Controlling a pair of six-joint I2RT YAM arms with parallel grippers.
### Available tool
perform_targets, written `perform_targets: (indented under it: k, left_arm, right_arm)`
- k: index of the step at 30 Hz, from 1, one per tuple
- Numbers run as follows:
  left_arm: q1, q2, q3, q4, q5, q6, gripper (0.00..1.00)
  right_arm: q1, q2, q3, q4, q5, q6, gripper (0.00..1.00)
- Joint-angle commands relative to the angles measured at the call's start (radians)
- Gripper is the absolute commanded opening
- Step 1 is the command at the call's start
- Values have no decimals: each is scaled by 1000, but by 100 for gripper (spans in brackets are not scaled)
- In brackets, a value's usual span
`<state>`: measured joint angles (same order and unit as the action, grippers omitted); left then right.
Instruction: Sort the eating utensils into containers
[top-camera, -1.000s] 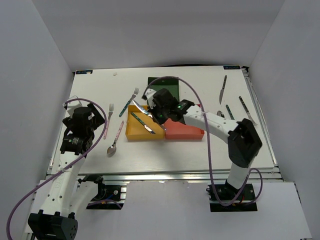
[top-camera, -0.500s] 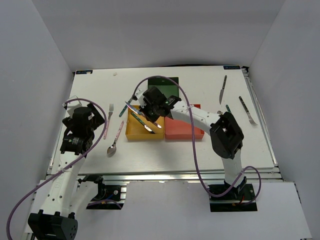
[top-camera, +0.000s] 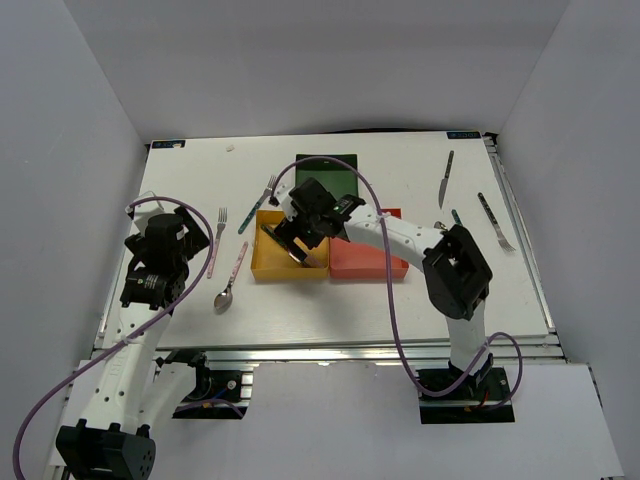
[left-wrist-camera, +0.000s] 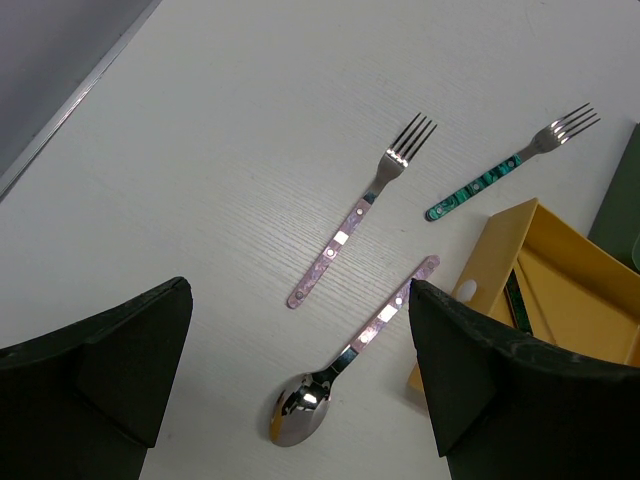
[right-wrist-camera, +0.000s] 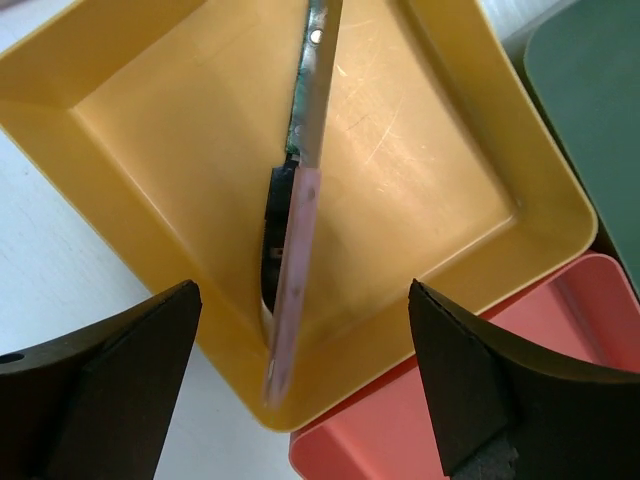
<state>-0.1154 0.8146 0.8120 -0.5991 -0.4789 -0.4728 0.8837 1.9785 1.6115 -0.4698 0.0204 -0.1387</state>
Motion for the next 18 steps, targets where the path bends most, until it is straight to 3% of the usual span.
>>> perform_targets:
  k: [1,6,9,12,18]
  left_arm:
    - [-4,-2,23,1,-7,-4,98]
    - [-3,-6,23,-1,-7,-4,98]
    - [-4,-18,19,1,-6,-4,98]
    - [-3,-25,16,1,-1,-6,98]
    - [-4,-32,18,-8,-16,-15,98]
  right_arm:
    - [-2,-87,14,16,19,-1,89]
    - [-23,-214,15,36,119,30,89]
    - [-98,-317,-48,53,134,59,89]
    - [-234,-450,-189,78,314,114,89]
    - [-827,-658,-424,109,270,427,89]
